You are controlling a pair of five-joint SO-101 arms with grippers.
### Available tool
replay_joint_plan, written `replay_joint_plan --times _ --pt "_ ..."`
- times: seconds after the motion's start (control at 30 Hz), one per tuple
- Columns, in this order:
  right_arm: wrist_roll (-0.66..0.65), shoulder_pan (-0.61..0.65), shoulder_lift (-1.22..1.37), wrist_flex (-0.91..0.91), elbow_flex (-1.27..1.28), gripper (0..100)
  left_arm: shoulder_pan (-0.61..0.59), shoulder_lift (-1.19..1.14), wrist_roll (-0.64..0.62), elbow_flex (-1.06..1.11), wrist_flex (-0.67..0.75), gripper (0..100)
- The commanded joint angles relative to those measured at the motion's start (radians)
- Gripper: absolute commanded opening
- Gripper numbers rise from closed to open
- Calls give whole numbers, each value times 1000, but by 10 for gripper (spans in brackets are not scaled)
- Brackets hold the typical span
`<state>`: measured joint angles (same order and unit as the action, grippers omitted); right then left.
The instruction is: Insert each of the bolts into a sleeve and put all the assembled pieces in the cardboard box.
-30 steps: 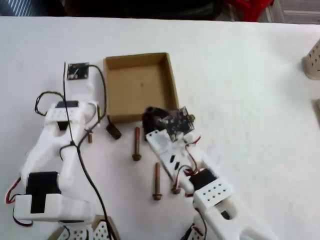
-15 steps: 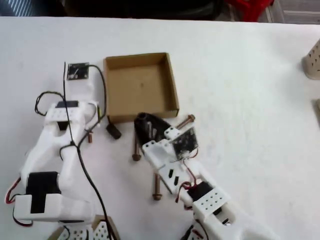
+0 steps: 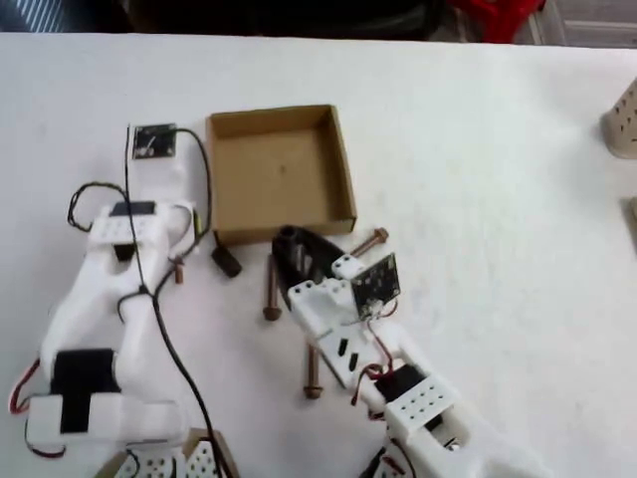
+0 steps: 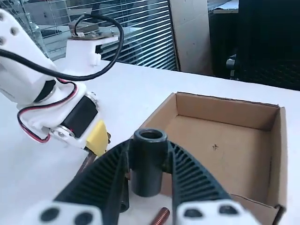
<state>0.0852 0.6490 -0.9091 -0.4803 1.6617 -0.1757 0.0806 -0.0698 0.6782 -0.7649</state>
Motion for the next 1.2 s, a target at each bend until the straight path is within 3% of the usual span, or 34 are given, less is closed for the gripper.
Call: replay_joint_plan --times 0.0,0.23,0.37,0.63,0.8,0.97,1.17 --pt "8 -7 -24 -31 12 17 -1 157 6 63 63 22" --pt "-54 -5 -16 -99 14 17 107 547 3 250 21 22" --pt "-61 -7 -15 -110 14 17 142 648 2 253 -44 23" --pt "-63 -4 -15 -111 14 17 148 730 2 41 -183 23" --pt "-63 -5 -15 -111 14 17 220 811 0 -87 -256 23" --pt "-63 -5 -15 -111 14 17 352 866 0 -75 -222 23" --pt "-63 -4 -15 -108 14 17 410 868 0 11 -78 23"
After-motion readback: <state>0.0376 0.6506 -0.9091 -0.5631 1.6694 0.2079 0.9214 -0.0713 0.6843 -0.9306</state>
